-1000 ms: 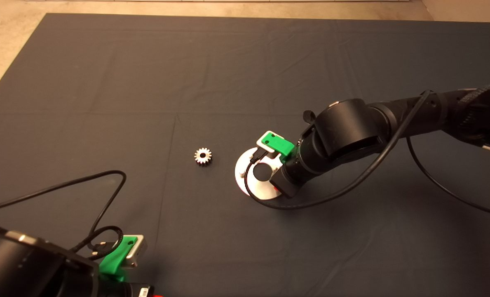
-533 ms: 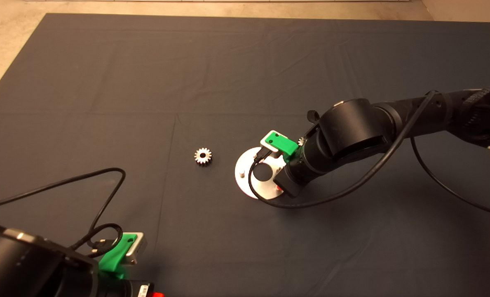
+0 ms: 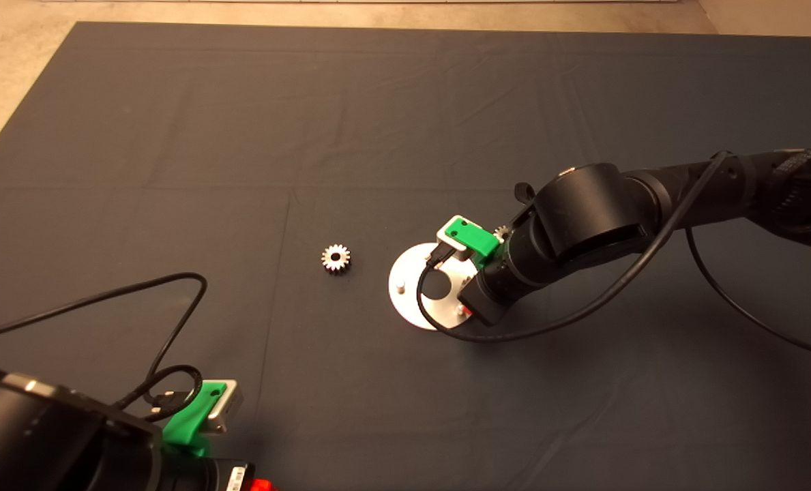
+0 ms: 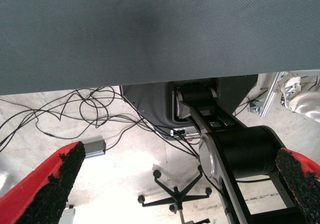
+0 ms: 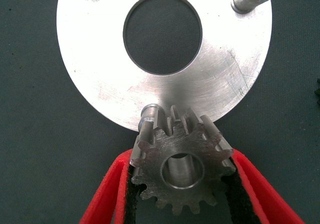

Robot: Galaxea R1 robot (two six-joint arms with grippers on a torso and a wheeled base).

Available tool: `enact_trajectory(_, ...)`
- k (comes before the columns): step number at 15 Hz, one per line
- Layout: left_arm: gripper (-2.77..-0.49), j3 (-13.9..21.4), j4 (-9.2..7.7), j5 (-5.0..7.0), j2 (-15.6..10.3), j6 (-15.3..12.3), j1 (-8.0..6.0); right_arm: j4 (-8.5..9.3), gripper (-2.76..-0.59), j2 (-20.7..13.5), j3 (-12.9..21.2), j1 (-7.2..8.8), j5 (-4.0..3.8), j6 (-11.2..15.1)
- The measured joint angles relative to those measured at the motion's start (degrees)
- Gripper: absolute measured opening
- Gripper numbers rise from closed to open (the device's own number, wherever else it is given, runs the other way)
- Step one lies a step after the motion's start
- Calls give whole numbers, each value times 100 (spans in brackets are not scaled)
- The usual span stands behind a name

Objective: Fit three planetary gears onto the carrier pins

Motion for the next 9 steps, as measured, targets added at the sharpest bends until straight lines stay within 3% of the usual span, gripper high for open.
enact_trajectory(9,-49,0,-60,2,2,0,-80,-4,-234,2,2,-119,5,2)
